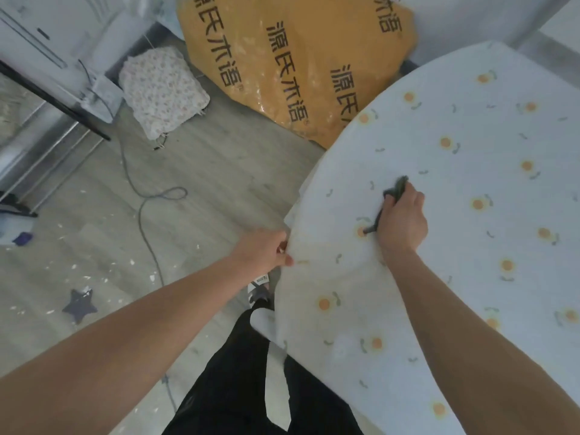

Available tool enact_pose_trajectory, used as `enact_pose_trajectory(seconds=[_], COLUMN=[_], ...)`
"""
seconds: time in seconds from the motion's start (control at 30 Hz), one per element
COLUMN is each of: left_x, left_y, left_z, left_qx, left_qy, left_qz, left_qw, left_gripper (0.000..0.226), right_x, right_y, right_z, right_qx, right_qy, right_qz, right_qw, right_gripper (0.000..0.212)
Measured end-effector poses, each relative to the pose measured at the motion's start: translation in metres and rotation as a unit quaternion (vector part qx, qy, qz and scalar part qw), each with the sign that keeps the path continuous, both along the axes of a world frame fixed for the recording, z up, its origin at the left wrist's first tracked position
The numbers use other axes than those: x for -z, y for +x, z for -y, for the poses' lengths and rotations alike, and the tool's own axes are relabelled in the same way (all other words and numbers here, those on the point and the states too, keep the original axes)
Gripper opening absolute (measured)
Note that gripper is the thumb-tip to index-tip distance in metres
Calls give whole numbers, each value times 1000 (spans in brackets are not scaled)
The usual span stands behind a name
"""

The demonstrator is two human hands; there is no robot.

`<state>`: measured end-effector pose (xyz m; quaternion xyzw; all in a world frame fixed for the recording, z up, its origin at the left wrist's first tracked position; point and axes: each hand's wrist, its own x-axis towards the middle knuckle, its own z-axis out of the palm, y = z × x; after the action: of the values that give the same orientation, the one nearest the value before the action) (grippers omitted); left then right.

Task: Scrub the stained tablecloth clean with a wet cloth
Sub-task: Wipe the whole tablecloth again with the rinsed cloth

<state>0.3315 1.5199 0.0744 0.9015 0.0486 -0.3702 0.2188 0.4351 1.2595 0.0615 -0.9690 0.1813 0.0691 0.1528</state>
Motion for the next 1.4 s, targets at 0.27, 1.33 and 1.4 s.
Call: enact_pose_trajectory(seconds=[0.27, 1.33, 1.4], left_x=[24, -4, -9], left_y=[-30, -48, -42], left_z=[-63, -28, -18], left_qx=[-57, 177, 195], left_qy=[-70, -35, 16], left_qz=[-36, 161, 180], left_qw=[995, 970, 964], left_gripper=[34, 49, 71], right_x=[8, -8, -6], right_y=[-111, -213, -164], right_z=[-123, -1, 59], right_qx=[-341, -128, 80], right_qy=[25, -10, -43], right_qz=[-46, 43, 65], right_qw=[939, 991, 994], right_gripper=[40, 31, 32])
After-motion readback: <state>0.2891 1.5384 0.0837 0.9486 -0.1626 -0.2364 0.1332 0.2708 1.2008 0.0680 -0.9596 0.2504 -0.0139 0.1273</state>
